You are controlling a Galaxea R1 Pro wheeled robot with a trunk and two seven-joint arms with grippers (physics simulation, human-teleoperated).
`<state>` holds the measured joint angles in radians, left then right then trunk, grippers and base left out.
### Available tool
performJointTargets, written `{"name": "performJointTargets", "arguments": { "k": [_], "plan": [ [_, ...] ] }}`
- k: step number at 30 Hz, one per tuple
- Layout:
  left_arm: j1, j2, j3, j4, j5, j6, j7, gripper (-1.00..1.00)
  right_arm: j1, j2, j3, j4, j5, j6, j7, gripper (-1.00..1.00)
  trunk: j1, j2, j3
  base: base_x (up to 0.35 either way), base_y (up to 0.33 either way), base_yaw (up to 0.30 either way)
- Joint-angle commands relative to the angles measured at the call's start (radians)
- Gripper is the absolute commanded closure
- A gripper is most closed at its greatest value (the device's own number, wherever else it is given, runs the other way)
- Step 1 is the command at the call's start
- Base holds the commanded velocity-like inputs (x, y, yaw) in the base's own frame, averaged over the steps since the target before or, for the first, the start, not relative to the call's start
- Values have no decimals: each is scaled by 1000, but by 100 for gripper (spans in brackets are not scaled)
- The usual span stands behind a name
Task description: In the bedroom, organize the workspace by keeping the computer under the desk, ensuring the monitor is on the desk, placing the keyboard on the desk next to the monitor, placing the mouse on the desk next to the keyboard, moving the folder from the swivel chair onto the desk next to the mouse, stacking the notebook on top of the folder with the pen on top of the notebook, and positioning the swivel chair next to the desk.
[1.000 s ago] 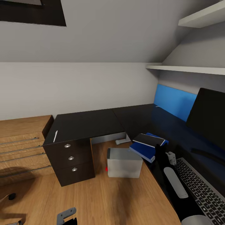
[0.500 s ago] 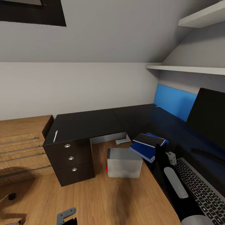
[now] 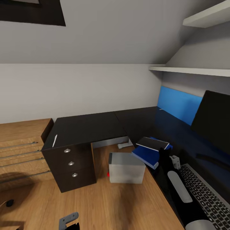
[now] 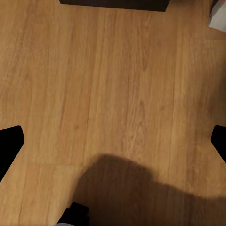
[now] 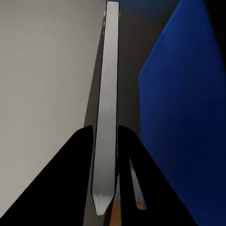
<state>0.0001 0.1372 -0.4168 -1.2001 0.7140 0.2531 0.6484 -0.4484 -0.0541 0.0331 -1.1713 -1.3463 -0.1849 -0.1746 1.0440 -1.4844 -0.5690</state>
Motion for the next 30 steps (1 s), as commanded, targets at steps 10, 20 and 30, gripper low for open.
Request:
{"name": "performJointTargets", "arguments": {
  "k": [10,20,30],
  "plan": [
    [0,1,-2,-2,4,3,7,-100,-1,-1,2,-1,-10,-8,-3,100,0,0,-1,92,0,0],
    [0,1,-1,-2,4,3,7,-100,-1,-2,0,-1,-10,-8,-4,100,0,0,-1,3,0,0],
    [0,1,0,-1,5,3,7,-100,0,-3,-1,-1,-9,-8,-5,100,0,0,-1,0,0,0]
  ]
}}
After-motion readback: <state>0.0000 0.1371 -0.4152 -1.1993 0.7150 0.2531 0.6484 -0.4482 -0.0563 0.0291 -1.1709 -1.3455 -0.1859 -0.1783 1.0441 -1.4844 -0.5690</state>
